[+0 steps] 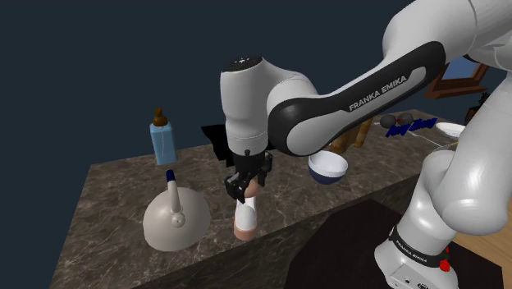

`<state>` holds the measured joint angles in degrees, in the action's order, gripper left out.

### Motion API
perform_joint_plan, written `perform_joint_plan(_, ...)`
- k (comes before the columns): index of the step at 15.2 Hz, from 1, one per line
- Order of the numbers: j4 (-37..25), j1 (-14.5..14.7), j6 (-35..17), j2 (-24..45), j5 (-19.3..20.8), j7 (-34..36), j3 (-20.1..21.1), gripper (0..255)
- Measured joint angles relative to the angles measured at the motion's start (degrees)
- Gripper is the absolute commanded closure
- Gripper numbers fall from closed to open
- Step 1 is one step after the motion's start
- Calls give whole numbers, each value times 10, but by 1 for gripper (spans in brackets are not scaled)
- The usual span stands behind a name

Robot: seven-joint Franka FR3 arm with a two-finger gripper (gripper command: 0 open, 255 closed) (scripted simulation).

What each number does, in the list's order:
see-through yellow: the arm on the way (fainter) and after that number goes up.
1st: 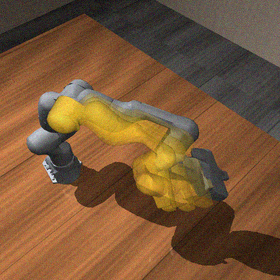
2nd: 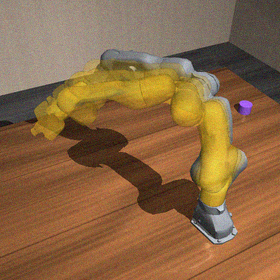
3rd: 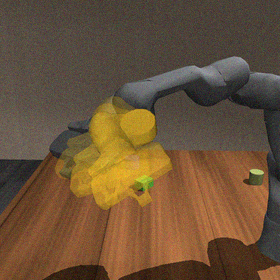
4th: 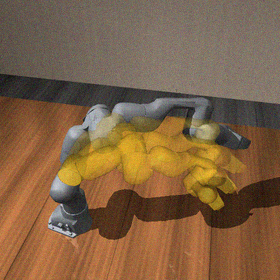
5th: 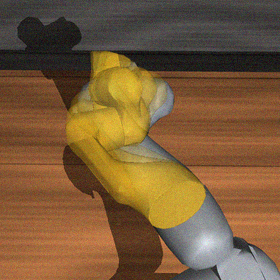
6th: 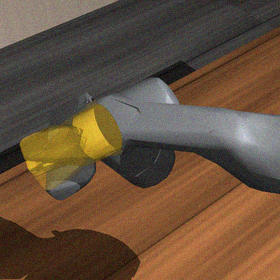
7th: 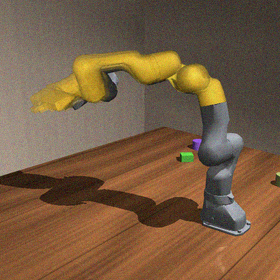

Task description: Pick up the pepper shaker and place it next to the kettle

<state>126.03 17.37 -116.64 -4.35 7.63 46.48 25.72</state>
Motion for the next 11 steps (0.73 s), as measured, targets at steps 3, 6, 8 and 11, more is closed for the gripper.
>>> perform_joint_plan(3,0,0,-1,0,0,0,0,255)
perform_joint_plan(6,0,0,-1,0,0,0,0,0)
perform_joint_plan(8,0,0,-1,0,0,0,0,0)
perform_joint_plan(11,-6,0,8,-3,-2,-2,0,0)
